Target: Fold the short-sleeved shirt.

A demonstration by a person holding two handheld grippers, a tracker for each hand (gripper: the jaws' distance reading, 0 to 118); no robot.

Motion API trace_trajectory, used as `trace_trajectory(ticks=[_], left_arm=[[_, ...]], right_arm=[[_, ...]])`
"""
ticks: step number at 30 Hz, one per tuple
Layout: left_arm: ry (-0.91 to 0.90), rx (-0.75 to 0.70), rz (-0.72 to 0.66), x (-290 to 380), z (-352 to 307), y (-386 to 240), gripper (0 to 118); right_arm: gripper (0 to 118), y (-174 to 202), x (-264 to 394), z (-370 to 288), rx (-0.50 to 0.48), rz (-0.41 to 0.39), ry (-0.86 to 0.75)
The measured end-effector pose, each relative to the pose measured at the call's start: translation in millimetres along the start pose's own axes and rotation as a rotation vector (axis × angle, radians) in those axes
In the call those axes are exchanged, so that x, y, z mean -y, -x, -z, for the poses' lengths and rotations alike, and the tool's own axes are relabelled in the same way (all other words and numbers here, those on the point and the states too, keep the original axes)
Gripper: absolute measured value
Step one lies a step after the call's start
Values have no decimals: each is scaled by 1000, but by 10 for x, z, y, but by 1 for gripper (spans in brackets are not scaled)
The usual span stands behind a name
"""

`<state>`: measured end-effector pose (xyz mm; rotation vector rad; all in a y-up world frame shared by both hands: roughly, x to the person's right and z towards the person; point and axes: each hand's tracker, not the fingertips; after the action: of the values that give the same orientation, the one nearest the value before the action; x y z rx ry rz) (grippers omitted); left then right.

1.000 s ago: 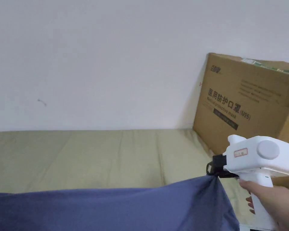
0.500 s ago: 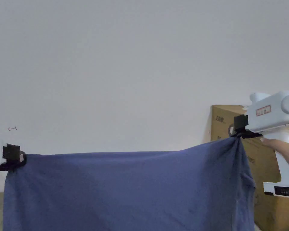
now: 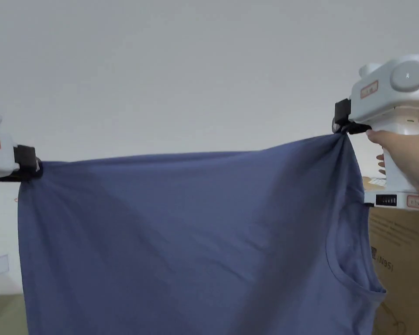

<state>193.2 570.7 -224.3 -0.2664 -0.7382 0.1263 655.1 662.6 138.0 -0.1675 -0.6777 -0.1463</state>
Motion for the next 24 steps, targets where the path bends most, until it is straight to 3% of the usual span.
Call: trace_trajectory(ticks=[6, 13, 19, 24], left_arm=[[21, -16, -7, 447, 454, 47, 3], [402, -36, -62, 2320, 750, 334, 3], [774, -10, -69, 4088, 247, 681, 3], [917, 7, -29, 4685, -511, 833, 3]], right_arm=[[3, -70, 702, 519, 3, 0, 81], [3, -359, 3048, 1013, -12, 41, 489], [3, -777, 4982, 551, -19, 95, 827], [3, -1027, 5659, -349, -44, 119, 948]])
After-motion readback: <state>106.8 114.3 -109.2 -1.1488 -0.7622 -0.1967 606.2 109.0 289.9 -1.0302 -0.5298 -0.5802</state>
